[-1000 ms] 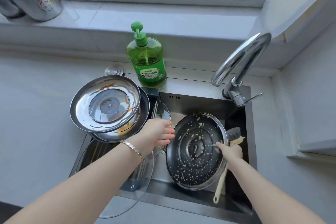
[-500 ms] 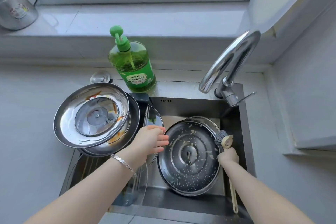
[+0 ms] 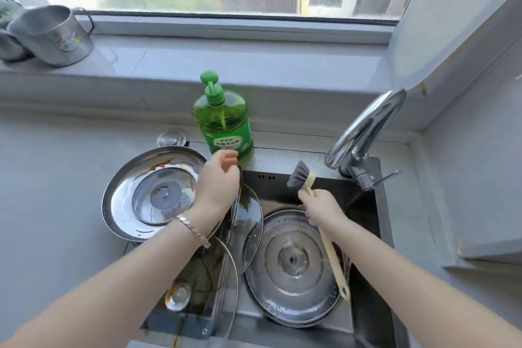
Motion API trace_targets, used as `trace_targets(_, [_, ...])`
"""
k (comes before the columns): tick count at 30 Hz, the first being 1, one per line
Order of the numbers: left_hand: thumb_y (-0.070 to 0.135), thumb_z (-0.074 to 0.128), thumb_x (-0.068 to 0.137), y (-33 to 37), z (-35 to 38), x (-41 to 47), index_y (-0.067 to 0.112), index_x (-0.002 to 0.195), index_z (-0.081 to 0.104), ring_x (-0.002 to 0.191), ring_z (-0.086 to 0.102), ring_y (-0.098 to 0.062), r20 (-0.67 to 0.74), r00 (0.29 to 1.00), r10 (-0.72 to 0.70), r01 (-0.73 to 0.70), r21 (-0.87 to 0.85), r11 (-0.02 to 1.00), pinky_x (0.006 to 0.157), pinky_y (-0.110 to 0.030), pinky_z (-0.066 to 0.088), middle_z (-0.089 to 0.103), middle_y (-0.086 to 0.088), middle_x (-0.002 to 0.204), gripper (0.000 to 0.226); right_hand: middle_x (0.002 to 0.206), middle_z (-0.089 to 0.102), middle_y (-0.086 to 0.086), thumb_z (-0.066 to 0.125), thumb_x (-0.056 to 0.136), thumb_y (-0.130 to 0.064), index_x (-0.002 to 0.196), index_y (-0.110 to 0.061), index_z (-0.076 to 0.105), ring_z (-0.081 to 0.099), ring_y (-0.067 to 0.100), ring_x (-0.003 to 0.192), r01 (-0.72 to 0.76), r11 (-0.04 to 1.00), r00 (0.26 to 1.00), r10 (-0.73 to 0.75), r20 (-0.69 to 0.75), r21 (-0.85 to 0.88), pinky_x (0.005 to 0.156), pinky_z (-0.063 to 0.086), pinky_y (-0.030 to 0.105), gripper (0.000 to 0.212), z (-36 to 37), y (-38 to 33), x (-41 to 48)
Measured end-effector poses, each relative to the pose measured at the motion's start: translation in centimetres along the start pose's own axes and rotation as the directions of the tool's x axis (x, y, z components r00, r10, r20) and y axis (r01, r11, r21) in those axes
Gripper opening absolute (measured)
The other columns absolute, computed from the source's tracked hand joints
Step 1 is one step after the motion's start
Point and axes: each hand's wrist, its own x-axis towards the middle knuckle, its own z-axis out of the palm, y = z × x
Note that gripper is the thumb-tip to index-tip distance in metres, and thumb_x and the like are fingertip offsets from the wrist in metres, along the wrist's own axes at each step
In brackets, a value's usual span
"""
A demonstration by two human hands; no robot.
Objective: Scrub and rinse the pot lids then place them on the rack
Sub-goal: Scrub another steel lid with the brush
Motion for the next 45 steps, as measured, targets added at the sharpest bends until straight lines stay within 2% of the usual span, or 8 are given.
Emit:
trace_targets(3, [0.003, 0.045, 0.091, 2.7, -2.7, 3.4, 0.010, 0.116, 0.059, 0.098, 0.058, -0.017, -0.149, 0.952, 0.267, -0.246, 0.147, 0.958, 0.090, -0.029, 0.046, 0.064, -0.001, 0.104, 0.030, 0.055, 0.033, -0.001, 0.036, 0.098, -0.039, 0.082, -0.008, 0.057, 0.030, 0.009, 0.039, -0.052, 0.957, 0.991, 0.016, 0.129, 0.285, 0.036, 0.024, 0.018, 0.041, 1.5, -6.1, -1.2])
trace_targets(8, [0.011, 0.042, 0.095, 6.4, -5.3, 10.2, 0.005, 0.115, 0.061, 0.111, 0.047, -0.028, -0.125, 0.838, 0.532, -0.422, 0.471, 0.775, 0.091, -0.027, 0.033, 0.059, -0.012, 0.115, 0.029, 0.051, 0.033, -0.002, 0.024, 0.097, -0.055, 0.084, -0.008, 0.059, 0.025, 0.006, 0.031, -0.020, 0.952, 0.964, -0.062, 0.257, 0.305, 0.032, 0.019, 0.014, 0.059, 4.6, -11.8, -1.4])
trace_targets(15, [0.030, 0.034, 0.101, 7.3, -5.2, 16.0, 0.009, 0.106, 0.059, 0.095, 0.052, -0.024, 0.296, 0.911, 0.288, -0.401, 0.472, 0.785, 0.080, -0.030, 0.037, 0.061, -0.009, 0.102, 0.033, 0.035, 0.034, -0.007, 0.025, 0.098, -0.052, 0.072, -0.012, 0.055, 0.024, 0.007, 0.027, -0.020, 0.941, 0.967, -0.067, 0.245, 0.337, 0.032, 0.018, 0.012, 0.056, 6.9, -15.8, 1.2])
trace_targets(19, [0.027, 0.032, 0.102, 6.5, -5.1, 16.9, 0.012, 0.089, 0.053, 0.086, 0.051, -0.023, 0.333, 0.889, 0.313, -0.439, 0.430, 0.789, 0.076, -0.031, 0.038, 0.056, -0.005, 0.088, 0.028, 0.032, 0.035, -0.008, 0.025, 0.098, -0.052, 0.070, -0.012, 0.054, 0.026, 0.006, 0.026, -0.015, 0.947, 0.971, -0.063, 0.230, 0.322, 0.031, 0.020, 0.012, 0.056, 7.3, -16.2, 2.2])
trace_targets(24, [0.028, 0.032, 0.102, 4.8, -4.8, 17.6, 0.008, 0.104, 0.057, 0.115, 0.049, -0.025, 0.371, 0.862, 0.346, -0.490, 0.436, 0.755, 0.099, -0.039, 0.036, 0.055, -0.011, 0.122, 0.032, 0.032, 0.034, -0.010, 0.026, 0.097, -0.053, 0.070, -0.013, 0.051, 0.025, 0.005, 0.026, 0.021, 0.950, 0.966, -0.100, 0.240, 0.311, 0.032, 0.019, 0.012, 0.055, 7.9, -16.1, 2.6])
trace_targets(29, [0.039, 0.030, 0.101, 5.5, -5.6, 18.1, 0.016, 0.118, 0.053, 0.113, 0.053, -0.024, 0.417, 0.865, 0.279, -0.465, 0.458, 0.758, 0.100, -0.042, 0.039, 0.058, -0.005, 0.122, 0.037, 0.032, 0.033, -0.010, 0.025, 0.098, -0.052, 0.072, -0.012, 0.052, 0.025, 0.005, 0.026, 0.042, 0.952, 0.963, -0.119, 0.241, 0.303, 0.032, 0.019, 0.013, 0.054, 7.8, -15.9, 2.5])
trace_targets(38, [0.031, 0.029, 0.101, 4.2, -4.8, 18.0, 0.023, 0.108, 0.056, 0.135, 0.034, -0.013, 0.392, 0.854, 0.342, -0.501, 0.439, 0.746, 0.108, -0.045, 0.029, 0.036, 0.004, 0.148, 0.029, 0.038, 0.033, -0.007, 0.025, 0.098, -0.051, 0.072, -0.011, 0.051, 0.023, 0.006, 0.028, 0.082, 0.954, 0.962, -0.150, 0.226, 0.287, 0.033, 0.018, 0.012, 0.054, 7.8, -16.0, 2.5])
trace_targets(45, [0.047, 0.023, 0.100, 4.9, -5.8, 16.5, 0.030, 0.148, 0.017, 0.138, 0.032, -0.023, 0.293, 0.907, 0.301, -0.384, 0.285, 0.878, 0.115, -0.048, 0.020, 0.030, -0.003, 0.153, 0.052, 0.048, 0.042, -0.002, 0.024, 0.099, -0.049, 0.062, -0.016, 0.054, 0.037, 0.012, 0.040, 0.288, 0.953, 0.925, -0.252, 0.286, -0.092, 0.040, 0.028, 0.021, 0.058, 9.3, -13.6, 0.0])
